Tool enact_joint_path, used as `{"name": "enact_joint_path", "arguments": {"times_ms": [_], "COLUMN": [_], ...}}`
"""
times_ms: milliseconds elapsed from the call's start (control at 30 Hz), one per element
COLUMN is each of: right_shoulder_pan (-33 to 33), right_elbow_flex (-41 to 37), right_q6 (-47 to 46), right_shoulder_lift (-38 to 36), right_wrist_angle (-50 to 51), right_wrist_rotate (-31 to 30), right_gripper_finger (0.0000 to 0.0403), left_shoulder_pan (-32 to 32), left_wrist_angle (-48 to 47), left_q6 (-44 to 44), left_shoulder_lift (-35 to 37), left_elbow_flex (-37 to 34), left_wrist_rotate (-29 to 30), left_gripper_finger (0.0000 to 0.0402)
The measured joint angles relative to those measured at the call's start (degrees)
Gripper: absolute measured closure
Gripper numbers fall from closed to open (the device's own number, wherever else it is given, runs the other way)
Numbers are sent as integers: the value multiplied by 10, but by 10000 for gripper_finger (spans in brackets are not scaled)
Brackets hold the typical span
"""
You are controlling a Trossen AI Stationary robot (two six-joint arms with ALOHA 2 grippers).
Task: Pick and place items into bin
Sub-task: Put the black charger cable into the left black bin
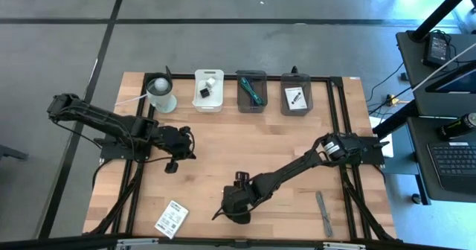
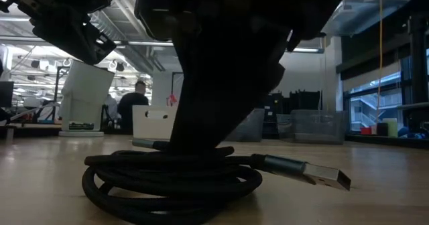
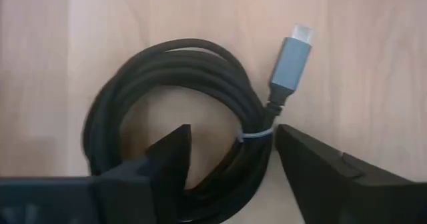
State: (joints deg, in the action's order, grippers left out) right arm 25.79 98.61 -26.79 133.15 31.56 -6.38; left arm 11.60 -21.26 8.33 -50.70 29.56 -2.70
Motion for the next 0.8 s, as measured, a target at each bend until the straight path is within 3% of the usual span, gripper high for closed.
{"name": "enact_joint_path", "arguments": {"times_ms": [100,267,600,800], "right_shoulder_pan": [0,-1,-8,-25], "right_elbow_flex": [0,-1,-6,-6], "right_q6": [-14,-14,-75,-75], "right_shoulder_lift": [1,-1,-37,-91], "right_wrist_angle": [10,21,76,159], "right_wrist_rotate": [-18,-18,7,-43], "right_gripper_finger": [234,374,379,381], "left_shoulder_pan": [0,0,0,0], "left_wrist_angle": [0,0,3,5], "left_q6": [1,1,-1,-1], "left_shoulder_lift": [0,0,0,0], "left_elbow_flex": [0,0,0,1], "left_wrist_rotate": [1,14,16,16], "left_gripper_finger": [400,400,400,400]}}
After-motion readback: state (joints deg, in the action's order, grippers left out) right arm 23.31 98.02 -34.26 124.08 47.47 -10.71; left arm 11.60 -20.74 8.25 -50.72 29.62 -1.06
